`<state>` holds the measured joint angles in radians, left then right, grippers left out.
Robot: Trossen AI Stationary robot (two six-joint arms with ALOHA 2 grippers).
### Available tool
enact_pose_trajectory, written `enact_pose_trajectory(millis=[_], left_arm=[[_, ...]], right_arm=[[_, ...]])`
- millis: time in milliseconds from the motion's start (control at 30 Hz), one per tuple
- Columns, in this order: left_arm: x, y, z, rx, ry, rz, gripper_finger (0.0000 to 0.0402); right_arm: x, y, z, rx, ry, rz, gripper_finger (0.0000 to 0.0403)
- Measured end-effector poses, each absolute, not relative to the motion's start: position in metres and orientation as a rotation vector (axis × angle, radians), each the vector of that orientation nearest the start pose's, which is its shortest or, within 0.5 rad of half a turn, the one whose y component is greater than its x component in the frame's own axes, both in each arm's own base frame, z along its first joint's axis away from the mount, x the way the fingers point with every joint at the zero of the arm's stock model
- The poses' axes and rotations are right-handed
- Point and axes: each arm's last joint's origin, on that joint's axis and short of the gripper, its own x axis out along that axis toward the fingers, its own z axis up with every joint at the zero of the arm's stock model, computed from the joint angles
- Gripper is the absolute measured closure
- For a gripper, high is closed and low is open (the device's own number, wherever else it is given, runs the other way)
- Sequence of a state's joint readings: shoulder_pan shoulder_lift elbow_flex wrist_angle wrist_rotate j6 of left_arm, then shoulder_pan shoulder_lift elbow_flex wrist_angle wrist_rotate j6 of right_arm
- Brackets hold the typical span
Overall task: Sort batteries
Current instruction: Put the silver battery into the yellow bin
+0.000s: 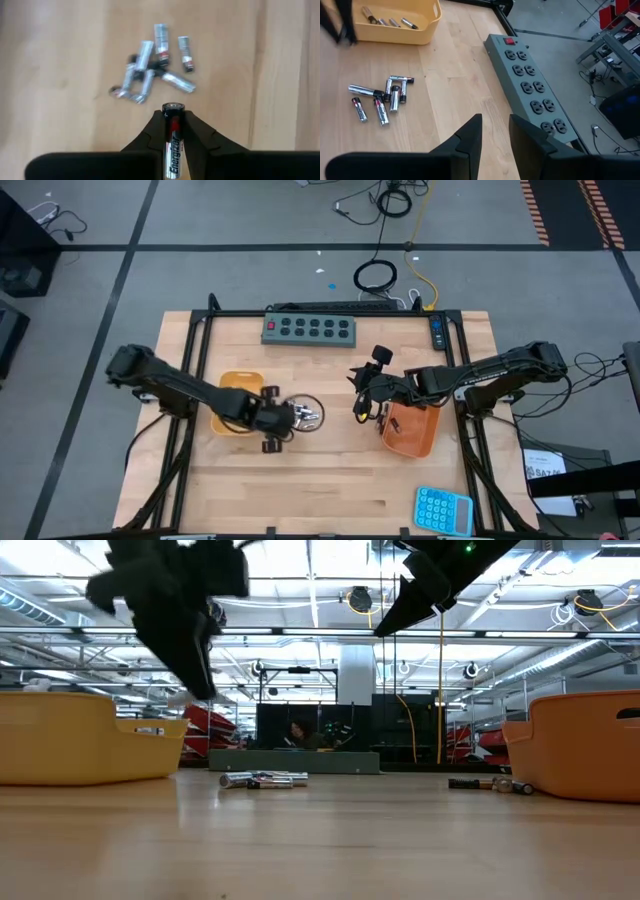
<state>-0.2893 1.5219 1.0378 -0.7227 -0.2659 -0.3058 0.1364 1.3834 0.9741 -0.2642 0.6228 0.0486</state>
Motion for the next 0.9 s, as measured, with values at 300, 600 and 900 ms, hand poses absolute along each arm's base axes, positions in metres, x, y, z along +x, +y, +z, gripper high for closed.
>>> enact_pose_trajectory(millis=[300, 600, 900], left_arm=[[0.212, -0.052, 0.239, -0.089, 1.096, 0.403, 0.0360], [0.177, -0.042, 0.209, -0.208, 1.128, 0.505, 0.0304], [0.189, -0.041, 0.220, -0.175, 1.029, 0.456, 0.0296]], right_arm=[[0.290, 0.023, 0.263, -0.198, 0.618, -0.485, 0.0312], [0.291, 0.023, 0.264, -0.193, 0.610, -0.485, 0.0312], [0.292, 0.023, 0.265, -0.181, 0.602, -0.460, 0.0312]])
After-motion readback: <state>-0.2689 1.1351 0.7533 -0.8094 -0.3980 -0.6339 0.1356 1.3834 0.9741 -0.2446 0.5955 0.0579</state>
